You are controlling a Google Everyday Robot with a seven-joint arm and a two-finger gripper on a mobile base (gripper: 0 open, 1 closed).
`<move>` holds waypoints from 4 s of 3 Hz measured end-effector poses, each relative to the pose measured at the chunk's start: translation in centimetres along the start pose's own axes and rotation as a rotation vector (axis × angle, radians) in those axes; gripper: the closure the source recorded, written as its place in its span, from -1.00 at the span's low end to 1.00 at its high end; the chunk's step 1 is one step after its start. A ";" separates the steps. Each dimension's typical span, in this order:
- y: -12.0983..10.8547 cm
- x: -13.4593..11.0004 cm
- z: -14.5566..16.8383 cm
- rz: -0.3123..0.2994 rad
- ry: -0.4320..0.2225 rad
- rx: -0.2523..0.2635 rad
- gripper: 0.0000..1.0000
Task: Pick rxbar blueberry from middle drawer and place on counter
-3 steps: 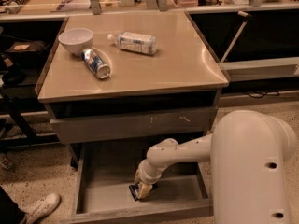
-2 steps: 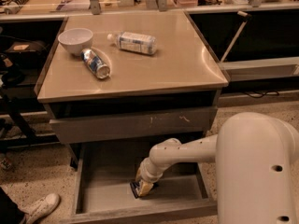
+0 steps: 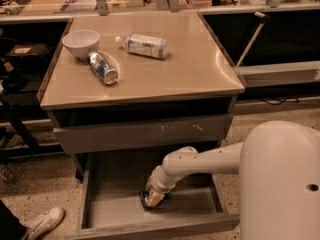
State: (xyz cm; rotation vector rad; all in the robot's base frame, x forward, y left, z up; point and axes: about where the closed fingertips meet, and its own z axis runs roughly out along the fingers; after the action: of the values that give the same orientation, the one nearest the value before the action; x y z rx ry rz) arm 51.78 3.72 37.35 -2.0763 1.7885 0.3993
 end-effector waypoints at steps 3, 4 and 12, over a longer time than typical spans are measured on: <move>-0.2 -0.8 -6.4 0.091 0.058 0.026 1.00; -0.7 -1.2 -9.1 0.102 0.088 0.035 1.00; -5.0 -4.6 -32.7 0.167 0.399 0.146 1.00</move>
Offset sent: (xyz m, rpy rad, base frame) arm -0.0007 -0.0244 0.0676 -0.0551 0.0067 -0.1114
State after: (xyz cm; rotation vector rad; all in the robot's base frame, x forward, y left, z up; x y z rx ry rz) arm 55.20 -6.38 69.02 -2.0140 2.1512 -0.1134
